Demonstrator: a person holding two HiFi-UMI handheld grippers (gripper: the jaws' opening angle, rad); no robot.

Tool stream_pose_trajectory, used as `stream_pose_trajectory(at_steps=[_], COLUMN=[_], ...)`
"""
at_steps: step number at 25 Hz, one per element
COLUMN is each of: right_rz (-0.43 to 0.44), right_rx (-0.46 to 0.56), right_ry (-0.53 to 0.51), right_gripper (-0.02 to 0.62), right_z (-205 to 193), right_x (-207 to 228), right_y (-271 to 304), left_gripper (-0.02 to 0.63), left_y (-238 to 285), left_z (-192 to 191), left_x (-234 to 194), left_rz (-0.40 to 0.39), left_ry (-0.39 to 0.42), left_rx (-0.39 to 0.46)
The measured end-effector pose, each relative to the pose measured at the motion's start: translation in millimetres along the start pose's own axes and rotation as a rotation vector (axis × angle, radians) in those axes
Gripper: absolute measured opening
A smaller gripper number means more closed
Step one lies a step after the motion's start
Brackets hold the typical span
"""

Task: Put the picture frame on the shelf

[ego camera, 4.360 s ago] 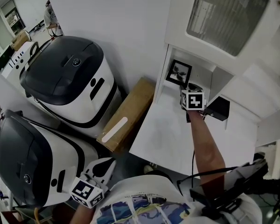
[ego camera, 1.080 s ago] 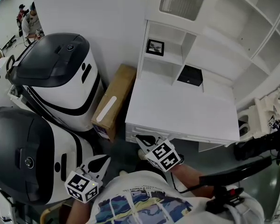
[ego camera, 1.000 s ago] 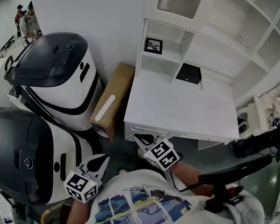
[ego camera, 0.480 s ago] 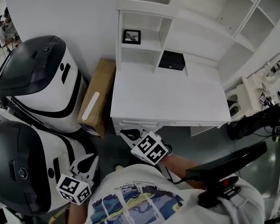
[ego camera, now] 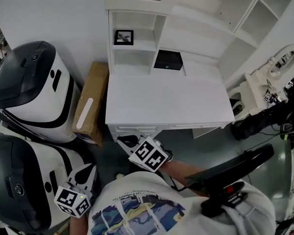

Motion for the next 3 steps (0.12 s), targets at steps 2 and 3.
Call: stream_pose_trajectory(at_steps=[2,3], right_rz=[0.004,0.006], right_rx=[0.000,0.000], right_ry=[-0.001,-0.002], right_gripper=[0.025,0.025], right_z=[0.0,-0.1], right_x=[1.8,2.8], right_y=[-0.4,-0.6], left_gripper=[0.012,0.012], left_y=[1.7,2.6], left_z=[1.1,1.7], left_x=[0.7,1.0], left_rz=[0.002,0.003], left_ry=[0.001,0.001], left_rx=[-0.002,-0.003])
Point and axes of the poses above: the fingertips, and each gripper's own axes: y forward along the fingers, x to its right, z out of its top, the point moved 8 cm from there along -y, backward along the fingers, and after that the axes turned 8 degrees about z, right-handed, at the moved point
